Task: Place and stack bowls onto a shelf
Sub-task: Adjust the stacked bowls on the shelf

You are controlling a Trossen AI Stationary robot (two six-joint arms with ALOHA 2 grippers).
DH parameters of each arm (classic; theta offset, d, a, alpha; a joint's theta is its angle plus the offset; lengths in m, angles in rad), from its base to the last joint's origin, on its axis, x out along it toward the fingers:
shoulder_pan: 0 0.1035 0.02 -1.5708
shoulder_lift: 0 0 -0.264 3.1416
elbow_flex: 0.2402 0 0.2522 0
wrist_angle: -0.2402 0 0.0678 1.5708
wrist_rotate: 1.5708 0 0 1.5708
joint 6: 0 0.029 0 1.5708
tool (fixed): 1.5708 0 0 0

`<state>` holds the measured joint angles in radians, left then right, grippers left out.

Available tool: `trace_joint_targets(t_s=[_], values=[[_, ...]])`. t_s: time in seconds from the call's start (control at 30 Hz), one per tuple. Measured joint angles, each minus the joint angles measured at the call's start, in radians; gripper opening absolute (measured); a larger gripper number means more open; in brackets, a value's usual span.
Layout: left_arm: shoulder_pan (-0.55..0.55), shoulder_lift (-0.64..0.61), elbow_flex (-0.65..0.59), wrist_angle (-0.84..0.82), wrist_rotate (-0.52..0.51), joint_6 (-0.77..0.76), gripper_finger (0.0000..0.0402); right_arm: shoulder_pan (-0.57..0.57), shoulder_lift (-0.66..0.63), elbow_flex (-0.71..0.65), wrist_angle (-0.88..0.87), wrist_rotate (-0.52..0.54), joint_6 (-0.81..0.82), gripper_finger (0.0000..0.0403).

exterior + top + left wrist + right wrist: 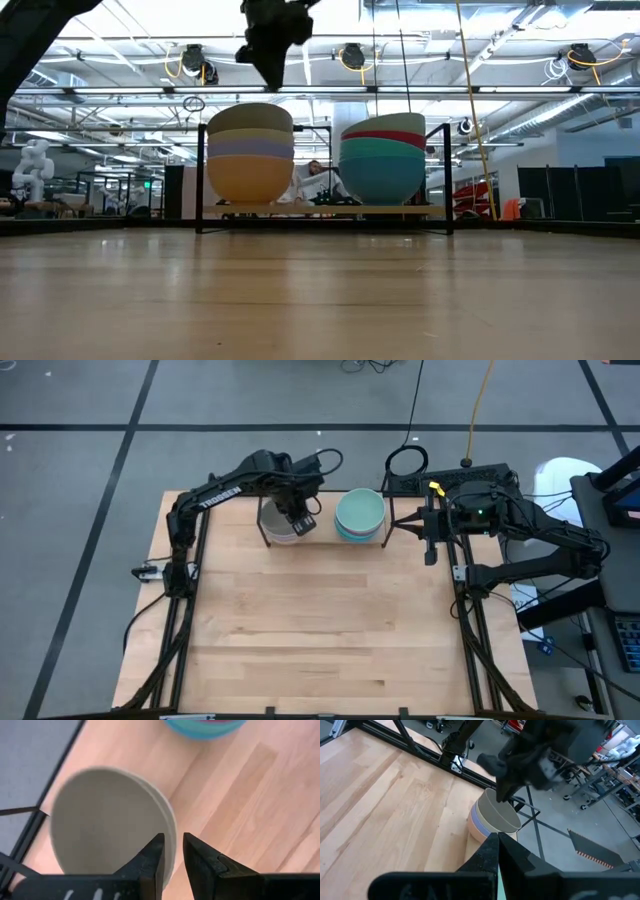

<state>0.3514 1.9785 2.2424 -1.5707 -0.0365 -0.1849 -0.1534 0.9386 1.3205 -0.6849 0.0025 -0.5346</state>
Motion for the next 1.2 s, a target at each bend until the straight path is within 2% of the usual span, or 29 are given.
trace_joint_targets(t_s=[0.17,0.4,0.63,0.97,1.2], values=[[-0.056,-0.016,0.073,0.002,0.036,-0.074,0.0076,0.000,0.000,0.000,0.000,0.000,0.000,0.0000],[-0.203,-0.029,0.051,0.001,0.026,-0.161,0.0074,0.000,0.000,0.000,0.000,0.000,-0.001,0.0000],[-0.276,-0.022,-0.091,0.000,-0.089,-0.226,0.0008,0.000,0.000,0.000,0.000,0.000,-0.004,0.0000],[-0.237,-0.025,-0.341,-0.002,-0.159,-0.284,0.0005,0.000,0.000,0.000,0.000,0.000,-0.009,0.0000],[-0.173,-0.024,-0.402,0.010,-0.191,-0.281,0.0004,0.000,0.000,0.000,0.000,0.000,-0.009,0.0000]])
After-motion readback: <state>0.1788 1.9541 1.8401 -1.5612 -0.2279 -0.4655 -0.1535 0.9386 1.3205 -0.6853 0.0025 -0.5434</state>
